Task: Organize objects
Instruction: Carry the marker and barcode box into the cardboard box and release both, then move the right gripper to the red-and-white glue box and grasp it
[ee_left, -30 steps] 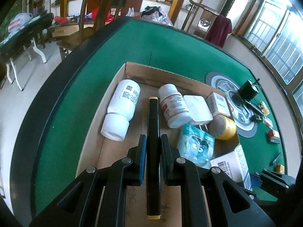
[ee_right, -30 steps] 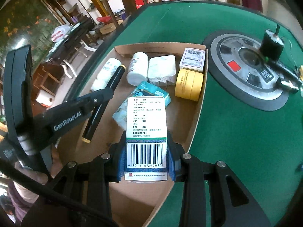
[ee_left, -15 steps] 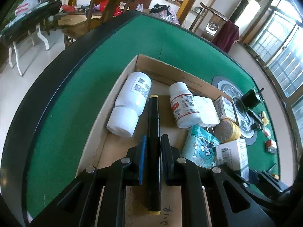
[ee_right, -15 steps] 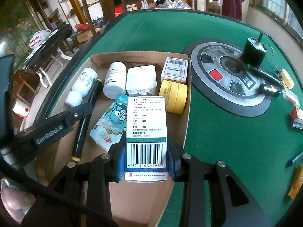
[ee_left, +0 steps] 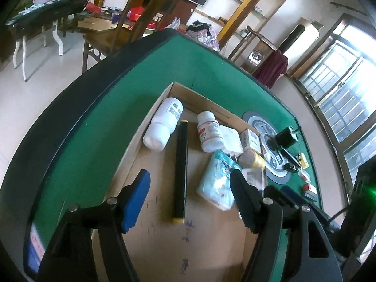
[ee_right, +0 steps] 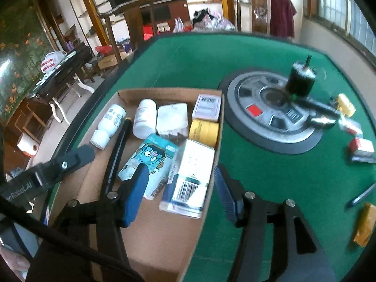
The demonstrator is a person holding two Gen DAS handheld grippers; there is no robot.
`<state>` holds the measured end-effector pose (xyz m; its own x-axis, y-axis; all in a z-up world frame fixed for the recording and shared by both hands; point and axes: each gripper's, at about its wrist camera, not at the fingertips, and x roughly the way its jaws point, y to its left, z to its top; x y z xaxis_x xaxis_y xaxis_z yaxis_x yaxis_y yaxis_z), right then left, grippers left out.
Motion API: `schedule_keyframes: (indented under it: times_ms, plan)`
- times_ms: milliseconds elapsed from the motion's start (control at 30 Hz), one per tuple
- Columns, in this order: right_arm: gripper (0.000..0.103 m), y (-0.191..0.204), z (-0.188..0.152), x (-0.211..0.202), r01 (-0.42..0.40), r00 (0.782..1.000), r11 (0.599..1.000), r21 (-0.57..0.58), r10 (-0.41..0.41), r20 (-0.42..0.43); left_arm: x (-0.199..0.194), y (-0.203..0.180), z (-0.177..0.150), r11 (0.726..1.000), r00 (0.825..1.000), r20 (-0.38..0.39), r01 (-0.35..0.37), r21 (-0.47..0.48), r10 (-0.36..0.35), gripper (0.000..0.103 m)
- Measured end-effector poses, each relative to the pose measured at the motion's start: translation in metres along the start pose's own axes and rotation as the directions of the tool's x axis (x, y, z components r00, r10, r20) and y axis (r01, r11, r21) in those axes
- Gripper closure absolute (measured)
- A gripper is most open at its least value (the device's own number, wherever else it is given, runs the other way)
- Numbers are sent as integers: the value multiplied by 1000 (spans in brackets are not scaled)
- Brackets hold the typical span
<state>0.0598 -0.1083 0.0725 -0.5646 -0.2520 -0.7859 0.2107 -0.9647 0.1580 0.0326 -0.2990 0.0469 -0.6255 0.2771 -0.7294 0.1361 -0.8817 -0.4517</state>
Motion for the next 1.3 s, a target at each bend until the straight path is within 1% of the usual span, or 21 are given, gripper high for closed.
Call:
schedule_keyframes:
  times_ms: [33, 100, 200, 367, 467, 600, 633, 733, 900, 1100, 1300]
  plan:
    - [46, -1, -1, -6, 10, 1000, 1000, -12, -10, 16, -4, -1, -4, 1000, 1000, 9, 3, 4, -3, 39]
    - [42, -5, -2, -13, 29, 999, 999, -29, -28, 36, -12, -3, -11, 1000, 1000, 31, 1, 8, -2, 39]
    - [41, -10, -8, -25, 50, 996, 998, -38, -47, 70, -21, -6, -21, 1000, 998, 67, -9, -5, 9, 39]
    - [40, -22, -20, -42, 63, 991, 996, -55, -56, 122, -33, -19, -43, 999, 992, 120, -44, 11, 43, 39]
    - [39, -25, -27, -55, 101, 981, 991, -91, -84, 173, -35, -32, -57, 998, 991, 127, -50, 37, 45, 39]
    - [28, -31, -36, -72, 156, 962, 979, -134, -120, 246, -35, -56, -76, 994, 992, 120, -55, 97, 43, 39]
    - [27, -34, -38, -77, 173, 954, 974, -143, -130, 268, -35, -61, -79, 992, 992, 122, -55, 112, 41, 39]
    - [26, -43, -42, -85, 201, 942, 967, -155, -148, 302, -37, -79, -89, 986, 991, 130, -56, 157, 36, 39]
    - [26, -63, -45, -89, 224, 934, 963, -147, -169, 314, -35, -102, -100, 979, 991, 127, -60, 197, 35, 39]
    - [26, -100, -46, -92, 223, 935, 972, -79, -190, 300, -24, -122, -109, 973, 994, 98, -63, 222, 42, 39]
    - [26, -132, -45, -92, 217, 937, 976, -11, -205, 284, -15, -140, -117, 969, 997, 74, -47, 244, 29, 39]
